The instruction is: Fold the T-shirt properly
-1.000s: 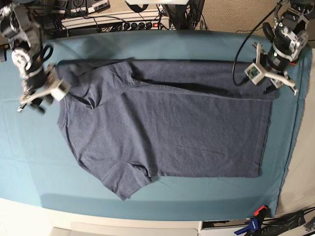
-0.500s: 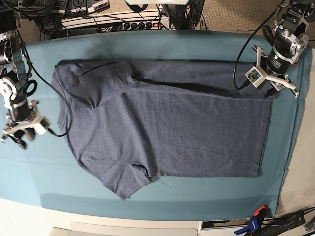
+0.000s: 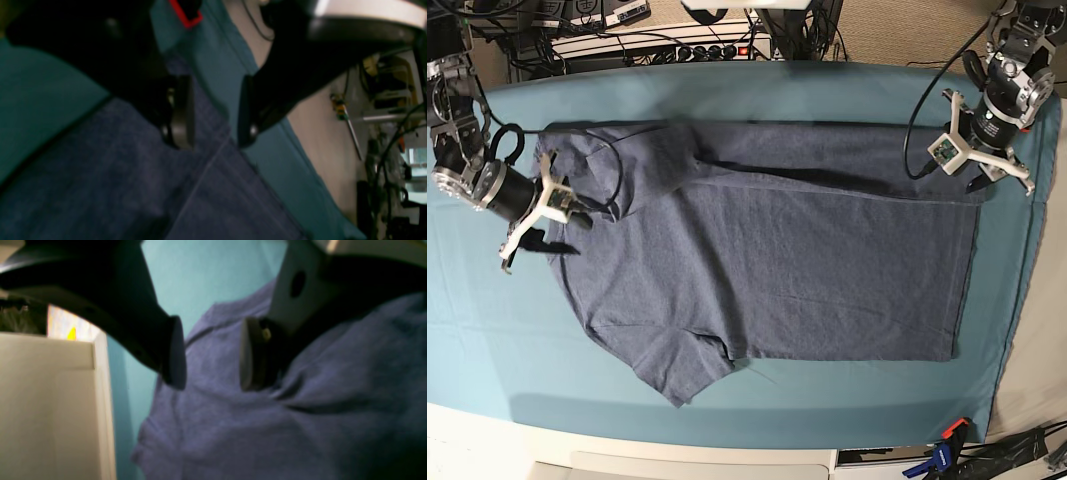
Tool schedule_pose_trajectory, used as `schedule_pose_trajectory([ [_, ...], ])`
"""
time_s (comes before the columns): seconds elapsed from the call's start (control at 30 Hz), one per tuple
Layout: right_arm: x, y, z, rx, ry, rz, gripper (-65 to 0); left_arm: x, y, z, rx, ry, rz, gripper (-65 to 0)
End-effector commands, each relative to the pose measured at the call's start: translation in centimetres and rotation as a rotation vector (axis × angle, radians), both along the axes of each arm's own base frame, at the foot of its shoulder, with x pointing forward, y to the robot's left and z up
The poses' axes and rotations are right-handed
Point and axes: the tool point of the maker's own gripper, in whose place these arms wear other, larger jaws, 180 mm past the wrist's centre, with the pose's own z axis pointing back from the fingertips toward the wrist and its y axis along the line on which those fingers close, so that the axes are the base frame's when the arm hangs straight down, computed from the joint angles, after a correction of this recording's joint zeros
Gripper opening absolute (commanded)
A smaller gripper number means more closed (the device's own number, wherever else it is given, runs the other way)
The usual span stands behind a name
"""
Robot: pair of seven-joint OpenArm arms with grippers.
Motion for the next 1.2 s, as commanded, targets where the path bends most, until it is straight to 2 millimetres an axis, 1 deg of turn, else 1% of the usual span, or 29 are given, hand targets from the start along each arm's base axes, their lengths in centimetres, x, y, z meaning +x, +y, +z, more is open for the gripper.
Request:
schedule_pose_trajectory([
  [0.0, 0.1, 0.2, 1.4, -0.009, -0.032, 0.02, -38.0, 0.2, 0.2, 0.6, 0.01, -0.02, -0.01, -41.5],
  [0.07, -1.3, 1.0, 0.8, -0.037, -0.008, 0.037, -38.0, -0.4, 0.2, 0.0, 0.012, 0.002, -0.01, -41.5],
  [0.17, -4.0, 2.6, -0.2, -0.078, 0.032, 0.071, -38.0, -1.3, 0.3, -0.5, 0.014, 0.028, -0.011, -41.5],
  [0.23, -5.8, 3.2, -1.0, -0.132, 0.052, 0.094, -38.0, -2.0, 0.3, -1.0, 0.015, 0.047, -0.011, -41.5],
  [0.43, -10.1, 2.4, -4.2, -0.256, 0.15, 0.117, -38.0, -4.2, -0.2, -2.4, 0.015, 0.131, -0.045, -41.5],
  [0.5, -11.2, 1.9, -5.0, -0.298, 0.17, 0.127, -38.0, -4.3, -0.3, -2.5, 0.009, 0.136, -0.048, -41.5],
  [0.6, -11.6, 0.6, -5.6, -0.397, 0.167, 0.13, -38.0, -4.3, -0.3, -2.4, 0.007, 0.132, -0.052, -41.5],
  [0.7, -11.5, -2.2, -6.6, -0.495, 0.188, 0.068, -38.0, -4.4, -0.4, -2.5, 0.009, 0.143, -0.06, -41.5],
  [0.77, -11.8, -3.7, -7.5, -0.516, 0.225, 0.021, -37.9, -4.7, -0.6, -2.7, 0.008, 0.158, -0.075, -41.5],
  [0.8, -12.0, -4.1, -7.9, -0.512, 0.244, 0.001, -37.9, -4.7, -0.7, -2.8, 0.008, 0.162, -0.078, -41.5],
  [0.9, -12.5, -4.8, -8.7, -0.5, 0.282, -0.028, -37.9, -4.7, -0.7, -2.8, 0.007, 0.164, -0.083, -41.5],
  [1.0, -12.6, -5.6, -8.9, -0.521, 0.294, -0.048, -37.9, -4.7, -0.7, -2.7, 0.007, 0.162, -0.083, -41.5],
  [1.17, -12.5, -5.8, -8.9, -0.528, 0.29, -0.054, -37.9, -4.7, -0.8, -2.8, 0.001, 0.163, -0.08, -41.5],
])
